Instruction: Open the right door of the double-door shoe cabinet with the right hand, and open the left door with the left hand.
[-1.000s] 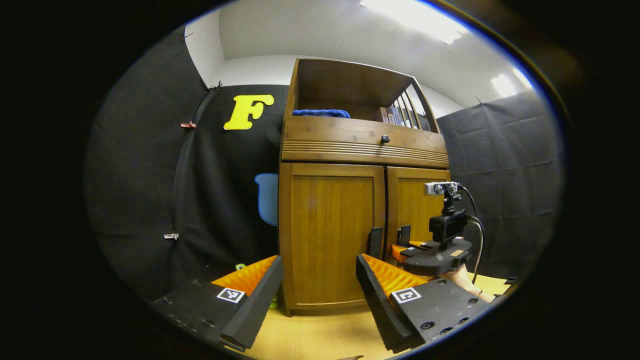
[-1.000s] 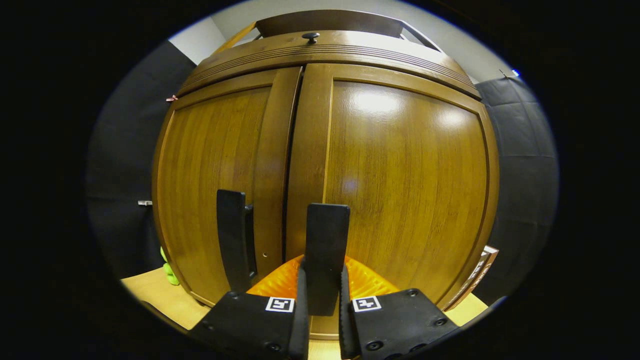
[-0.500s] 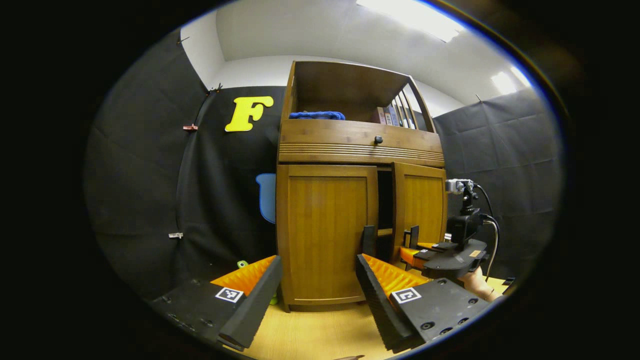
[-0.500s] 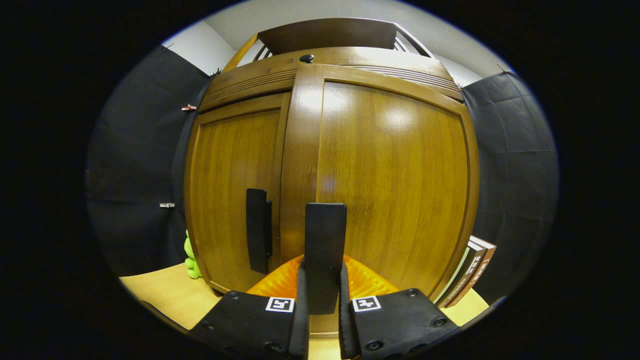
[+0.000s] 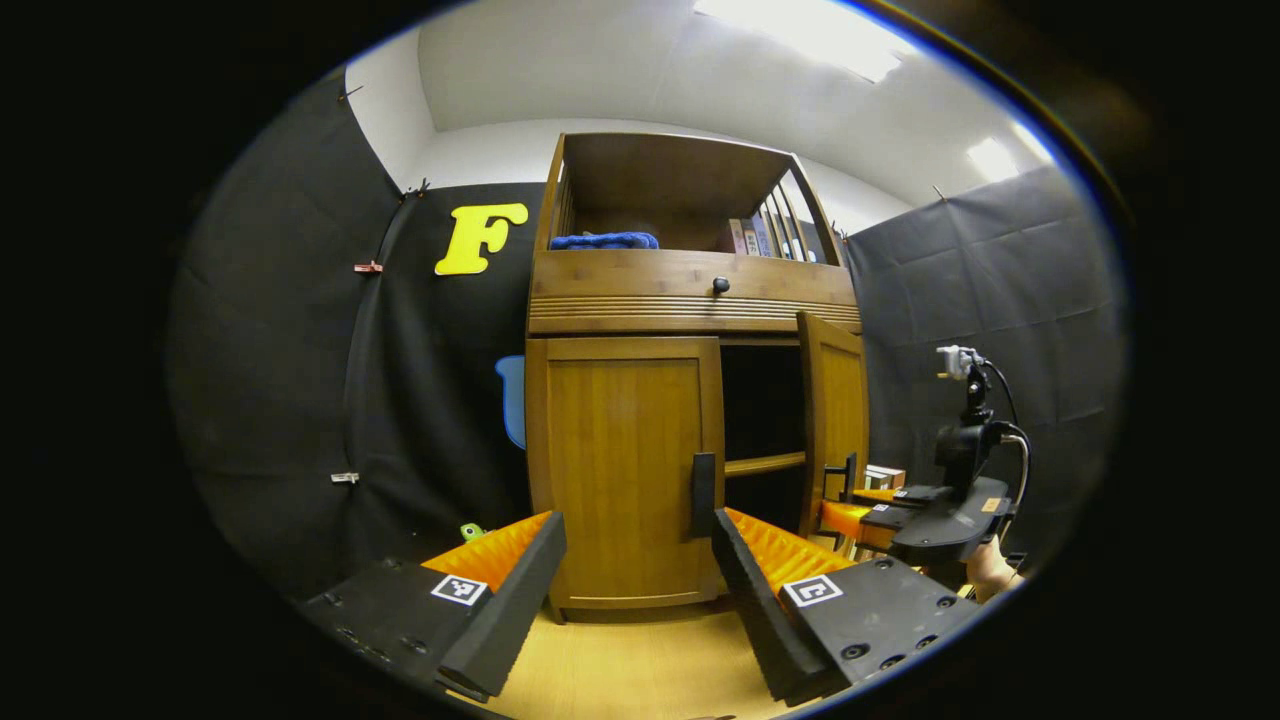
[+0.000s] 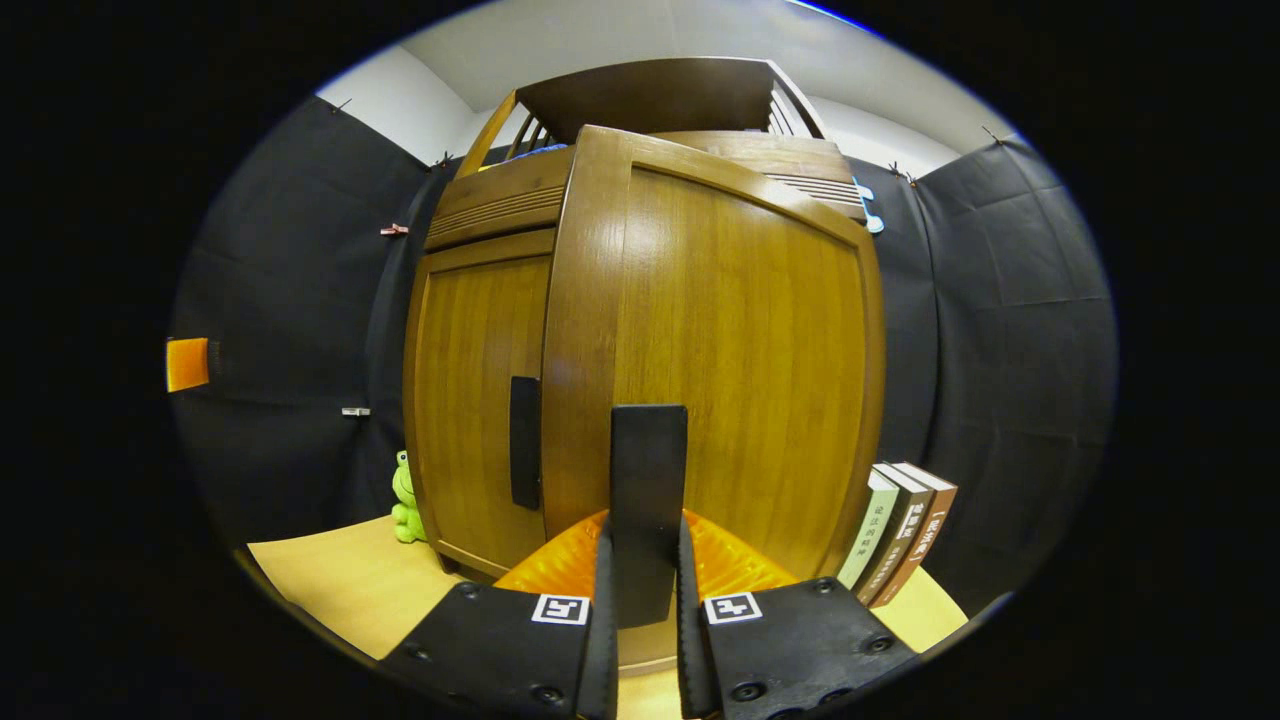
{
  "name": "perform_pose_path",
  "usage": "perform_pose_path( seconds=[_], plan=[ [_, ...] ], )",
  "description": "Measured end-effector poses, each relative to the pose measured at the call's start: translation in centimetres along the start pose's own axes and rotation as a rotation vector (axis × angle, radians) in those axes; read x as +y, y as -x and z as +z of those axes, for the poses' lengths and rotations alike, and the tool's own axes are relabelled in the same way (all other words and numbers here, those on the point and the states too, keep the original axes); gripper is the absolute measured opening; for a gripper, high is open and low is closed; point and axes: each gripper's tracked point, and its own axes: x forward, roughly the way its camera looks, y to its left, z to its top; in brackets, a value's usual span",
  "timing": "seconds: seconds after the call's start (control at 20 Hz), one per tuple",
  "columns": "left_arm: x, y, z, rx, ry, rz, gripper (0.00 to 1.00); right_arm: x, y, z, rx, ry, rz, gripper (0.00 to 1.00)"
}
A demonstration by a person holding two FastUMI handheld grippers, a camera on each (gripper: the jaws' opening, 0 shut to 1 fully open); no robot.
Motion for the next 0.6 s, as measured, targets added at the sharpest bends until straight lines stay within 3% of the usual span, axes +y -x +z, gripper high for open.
perform_pose_path(
  seconds=[0.05, 0.15, 0.2, 0.25, 0.3, 0.5, 0.55, 0.6],
  plan=[
    [-0.3, -0.2, 0.1, -0.003, 0.003, -0.006, 0.92, -0.5, 0.7, 0.0, 0.0, -0.001, -0.002, 0.22],
    [-1.2, -0.7, 0.0, -0.009, 0.01, -0.022, 0.92, -1.5, 2.1, 0.1, 0.005, -0.004, -0.01, 0.27],
    [-1.6, -1.0, -0.2, -0.008, 0.012, -0.031, 0.92, -2.0, 2.8, 0.3, 0.009, -0.002, -0.016, 0.22],
    [-2.0, -1.3, -0.4, -0.005, 0.013, -0.039, 0.92, -2.5, 3.5, 0.3, 0.011, 0.002, -0.023, 0.27],
    [-2.4, -1.6, -0.8, 0.0, 0.013, -0.049, 0.89, -3.0, 4.0, 0.3, 0.008, 0.01, -0.03, 0.22],
    [-4.7, -3.3, -2.0, 0.026, 0.016, -0.101, 0.92, -5.1, 6.0, 0.5, 0.002, 0.016, -0.053, 0.22],
    [-5.3, -3.7, -2.3, 0.031, 0.02, -0.114, 0.89, -5.6, 6.5, 0.6, 0.003, 0.018, -0.058, 0.26],
    [-5.7, -4.1, -2.4, 0.033, 0.022, -0.123, 0.89, -6.1, 6.9, 0.6, 0.005, 0.019, -0.063, 0.22]
  ],
)
